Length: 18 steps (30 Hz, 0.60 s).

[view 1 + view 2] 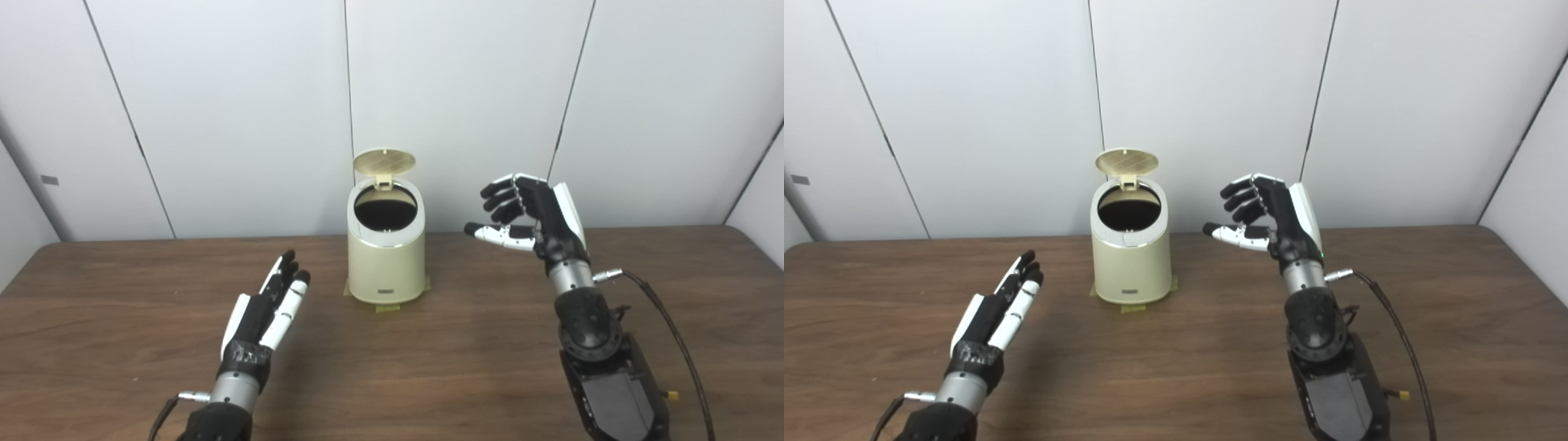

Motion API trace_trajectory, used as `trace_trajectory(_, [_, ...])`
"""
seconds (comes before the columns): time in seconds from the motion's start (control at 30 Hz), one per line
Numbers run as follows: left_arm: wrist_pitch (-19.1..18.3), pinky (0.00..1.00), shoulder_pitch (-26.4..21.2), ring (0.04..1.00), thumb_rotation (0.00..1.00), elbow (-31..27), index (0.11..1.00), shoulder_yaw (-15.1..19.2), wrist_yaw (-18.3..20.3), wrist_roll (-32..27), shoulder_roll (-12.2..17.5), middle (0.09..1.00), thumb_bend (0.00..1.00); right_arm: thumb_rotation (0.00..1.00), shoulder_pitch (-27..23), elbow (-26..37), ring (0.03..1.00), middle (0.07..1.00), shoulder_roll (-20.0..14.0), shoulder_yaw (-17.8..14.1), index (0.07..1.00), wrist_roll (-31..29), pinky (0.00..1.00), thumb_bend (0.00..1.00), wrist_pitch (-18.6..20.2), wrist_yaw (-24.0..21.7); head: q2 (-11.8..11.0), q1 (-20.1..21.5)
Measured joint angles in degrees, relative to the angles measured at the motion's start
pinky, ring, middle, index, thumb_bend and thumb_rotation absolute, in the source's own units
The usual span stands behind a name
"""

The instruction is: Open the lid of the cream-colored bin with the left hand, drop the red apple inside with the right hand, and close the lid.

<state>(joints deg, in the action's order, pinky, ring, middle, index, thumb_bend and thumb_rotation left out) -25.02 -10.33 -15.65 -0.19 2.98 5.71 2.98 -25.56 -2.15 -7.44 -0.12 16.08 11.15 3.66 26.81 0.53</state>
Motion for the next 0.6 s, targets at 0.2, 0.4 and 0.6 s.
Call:
trace_trajectory(0.2, [-0.6,0.97,-5.1,0.976,0.84,4.1,0.992,3.5,0.1,-3.8,1.4,0.977,0.44,0.68,8.3,7.3,0.829,0.847,3.6,-4.2,0.816,-14.5,0.76,0.55,7.9,-5.5,-0.2,-0.1])
trace_trajectory(0.4, [-1.2,0.98,-10.4,0.980,0.82,6.5,0.988,3.6,1.4,-5.1,2.9,0.981,0.50,0.84,14.9,8.0,0.877,0.873,7.6,-4.4,0.845,-17.9,0.85,0.50,8.2,-4.8,-0.3,0.1])
trace_trajectory(0.6, [-1.2,0.99,-15.3,0.989,0.87,9.8,0.984,3.5,2.2,-6.2,3.7,0.988,0.50,0.99,16.5,7.5,0.904,0.901,10.0,-4.4,0.905,-18.2,0.89,0.51,4.3,-2.7,-0.5,0.1])
